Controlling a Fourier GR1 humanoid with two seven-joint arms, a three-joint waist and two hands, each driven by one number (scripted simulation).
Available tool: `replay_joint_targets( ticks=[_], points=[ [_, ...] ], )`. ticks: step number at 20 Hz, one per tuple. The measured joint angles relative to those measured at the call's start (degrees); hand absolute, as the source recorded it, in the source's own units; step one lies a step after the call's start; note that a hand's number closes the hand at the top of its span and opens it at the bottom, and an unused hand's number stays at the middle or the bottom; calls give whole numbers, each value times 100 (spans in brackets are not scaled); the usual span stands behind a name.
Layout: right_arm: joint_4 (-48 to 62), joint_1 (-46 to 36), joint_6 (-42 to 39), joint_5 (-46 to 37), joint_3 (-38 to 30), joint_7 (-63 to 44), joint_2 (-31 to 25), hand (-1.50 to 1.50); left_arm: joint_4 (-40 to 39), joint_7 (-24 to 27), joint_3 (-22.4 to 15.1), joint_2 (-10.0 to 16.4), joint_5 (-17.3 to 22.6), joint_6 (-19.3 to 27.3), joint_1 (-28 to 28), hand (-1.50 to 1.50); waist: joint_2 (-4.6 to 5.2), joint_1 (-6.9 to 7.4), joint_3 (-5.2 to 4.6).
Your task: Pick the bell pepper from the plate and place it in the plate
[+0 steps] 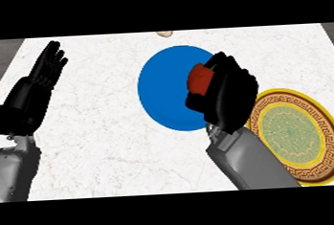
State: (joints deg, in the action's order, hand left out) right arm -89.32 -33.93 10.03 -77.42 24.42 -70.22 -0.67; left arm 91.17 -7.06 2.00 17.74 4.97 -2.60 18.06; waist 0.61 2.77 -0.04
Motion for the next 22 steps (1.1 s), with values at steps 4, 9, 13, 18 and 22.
replay_joint_targets(
  ticks=[4, 9, 13, 18, 22],
  points=[
    [867, -463, 212, 290, -382, 91, 7, 150, -42, 11, 4, -25, 8, -14, 74, 0, 13, 38, 1],
    [2152, -954, 554, 541, -865, 317, 13, 150, -66, 70, -64, -89, -78, 11, 71, 0, 38, 86, 3],
    [2962, -1204, 929, 883, -1211, 499, 15, -150, 13, 13, -110, -143, -110, 50, 116, 0, 57, 139, 8],
    [3701, -1443, 1620, 1306, -1635, 735, 18, -150, -23, -11, -126, -159, -110, 24, 223, 0, 80, 198, 12],
    [4218, -1649, 2449, 1751, -1805, 1129, 25, -150, -67, -88, -167, -220, -142, 62, 347, 0, 98, 239, 16]
  ],
)
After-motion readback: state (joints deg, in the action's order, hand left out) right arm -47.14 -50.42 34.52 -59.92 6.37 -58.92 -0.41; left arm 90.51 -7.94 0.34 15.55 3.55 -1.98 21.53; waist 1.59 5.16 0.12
